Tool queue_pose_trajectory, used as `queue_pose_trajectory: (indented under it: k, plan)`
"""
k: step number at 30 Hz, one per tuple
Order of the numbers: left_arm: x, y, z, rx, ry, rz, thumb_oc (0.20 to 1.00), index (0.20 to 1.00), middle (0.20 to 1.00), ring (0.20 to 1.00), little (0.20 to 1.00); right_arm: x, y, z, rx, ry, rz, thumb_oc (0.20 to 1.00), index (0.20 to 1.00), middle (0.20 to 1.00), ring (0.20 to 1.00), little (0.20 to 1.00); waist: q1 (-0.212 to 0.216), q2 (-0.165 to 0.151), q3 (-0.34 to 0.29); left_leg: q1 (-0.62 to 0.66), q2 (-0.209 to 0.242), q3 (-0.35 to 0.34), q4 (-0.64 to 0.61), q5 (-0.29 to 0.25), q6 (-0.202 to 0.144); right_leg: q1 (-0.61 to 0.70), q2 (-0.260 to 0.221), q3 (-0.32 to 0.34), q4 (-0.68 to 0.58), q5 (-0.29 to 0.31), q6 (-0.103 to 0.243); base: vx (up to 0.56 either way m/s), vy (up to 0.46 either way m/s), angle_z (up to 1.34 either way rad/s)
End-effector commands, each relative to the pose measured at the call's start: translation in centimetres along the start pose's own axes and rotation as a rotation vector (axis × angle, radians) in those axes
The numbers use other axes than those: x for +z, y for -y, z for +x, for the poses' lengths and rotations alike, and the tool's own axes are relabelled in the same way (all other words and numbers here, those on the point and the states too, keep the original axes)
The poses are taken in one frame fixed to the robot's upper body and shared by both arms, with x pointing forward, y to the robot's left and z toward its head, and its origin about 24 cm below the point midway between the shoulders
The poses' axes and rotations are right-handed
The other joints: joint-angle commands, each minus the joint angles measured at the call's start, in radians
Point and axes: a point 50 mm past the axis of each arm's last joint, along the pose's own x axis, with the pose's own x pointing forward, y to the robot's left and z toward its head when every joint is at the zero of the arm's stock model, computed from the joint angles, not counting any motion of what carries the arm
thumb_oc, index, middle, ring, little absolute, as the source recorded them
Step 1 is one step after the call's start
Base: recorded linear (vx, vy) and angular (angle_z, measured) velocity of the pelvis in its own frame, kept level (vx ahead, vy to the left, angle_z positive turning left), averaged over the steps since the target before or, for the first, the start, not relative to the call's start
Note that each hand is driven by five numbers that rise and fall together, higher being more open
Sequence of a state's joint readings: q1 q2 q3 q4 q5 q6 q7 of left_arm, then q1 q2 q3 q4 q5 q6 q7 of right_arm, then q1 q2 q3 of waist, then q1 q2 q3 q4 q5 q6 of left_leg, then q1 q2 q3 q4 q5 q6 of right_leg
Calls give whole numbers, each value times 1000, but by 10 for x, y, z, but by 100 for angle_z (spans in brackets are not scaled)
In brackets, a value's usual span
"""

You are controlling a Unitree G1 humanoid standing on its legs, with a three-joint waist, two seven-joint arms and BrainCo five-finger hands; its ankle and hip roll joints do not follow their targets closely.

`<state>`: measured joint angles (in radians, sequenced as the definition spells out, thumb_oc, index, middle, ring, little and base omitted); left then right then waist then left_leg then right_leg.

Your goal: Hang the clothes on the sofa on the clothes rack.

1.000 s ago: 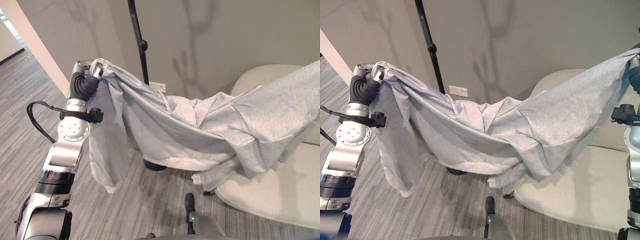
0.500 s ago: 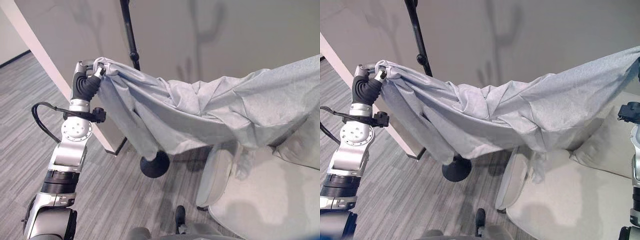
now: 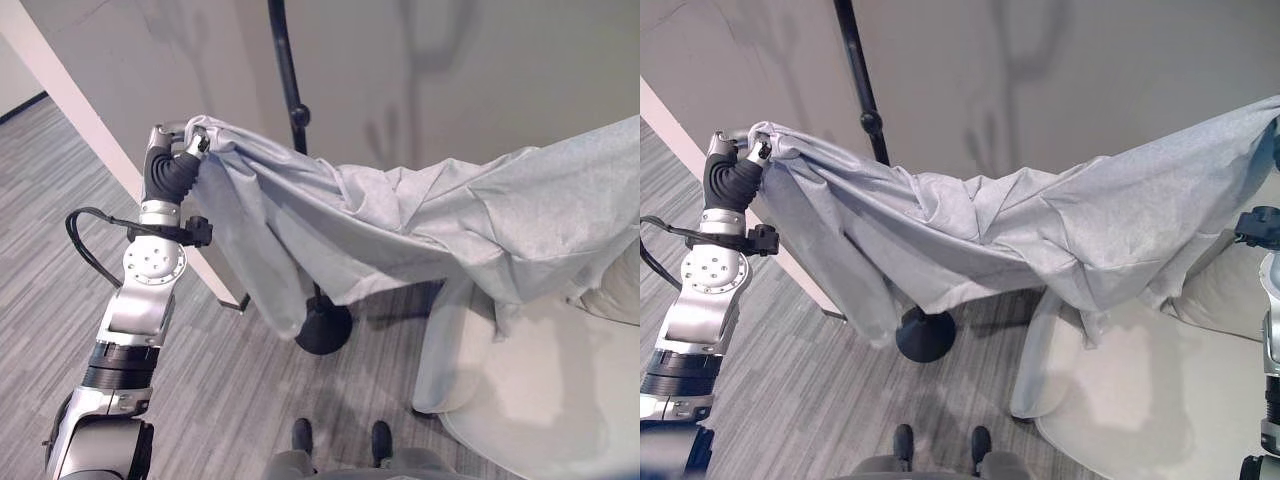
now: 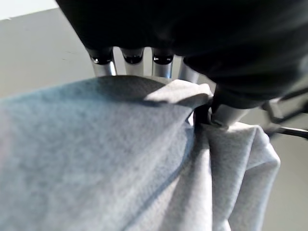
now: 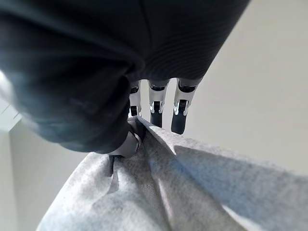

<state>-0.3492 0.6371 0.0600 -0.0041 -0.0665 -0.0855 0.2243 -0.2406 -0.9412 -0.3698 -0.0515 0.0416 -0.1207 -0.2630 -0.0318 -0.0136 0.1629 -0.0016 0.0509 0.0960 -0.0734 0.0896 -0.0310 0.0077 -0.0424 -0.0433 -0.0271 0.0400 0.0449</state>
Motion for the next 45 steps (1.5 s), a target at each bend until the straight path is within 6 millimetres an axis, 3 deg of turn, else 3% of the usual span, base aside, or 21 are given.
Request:
queue_pose_trajectory:
  k: [1,10,16,26,36,39,45]
  plan:
    - [33,-33,8,87,179,38,200,200,200,200,200,16,5,9,2,91,33,200,200,200,200,200,46,-70,-98,29,-6,6,7,-78,-54,89,-99,-46,-23,-76,123,19,76,-3]
    - [36,-53,-5,136,203,38,200,200,200,200,200,20,-6,4,119,113,54,200,200,200,200,200,74,-71,-114,41,-31,19,22,-109,-34,90,-140,-60,-16,-66,148,27,30,3]
    - [53,-80,-17,238,289,-15,200,200,200,200,200,32,4,6,103,177,66,200,200,200,200,200,92,-63,-128,52,-43,7,29,-123,-29,109,-159,-85,-25,-63,158,47,2,5]
    - [75,-98,-23,344,401,-41,200,200,200,200,200,51,16,8,27,268,107,200,200,200,200,200,108,-60,-141,50,-47,-6,33,-127,-32,119,-168,-110,-27,-63,163,11,-11,6]
    - [110,-107,-4,377,559,-24,200,200,200,200,200,81,37,29,-151,420,25,200,200,200,200,200,111,-59,-159,65,-45,-12,28,-131,-36,131,-169,-129,-27,-63,169,19,-12,6]
    - [123,-111,11,387,601,-21,200,200,200,200,200,92,46,44,-201,455,-48,200,200,200,200,200,110,-58,-162,69,-41,-11,23,-129,-36,134,-168,-134,-26,-62,172,28,-8,3]
    - [143,-118,46,395,612,65,200,200,200,200,200,96,62,75,-269,421,-220,200,200,200,200,200,104,-56,-170,83,-36,-9,11,-133,-42,141,-165,-139,-26,-67,177,34,-5,1]
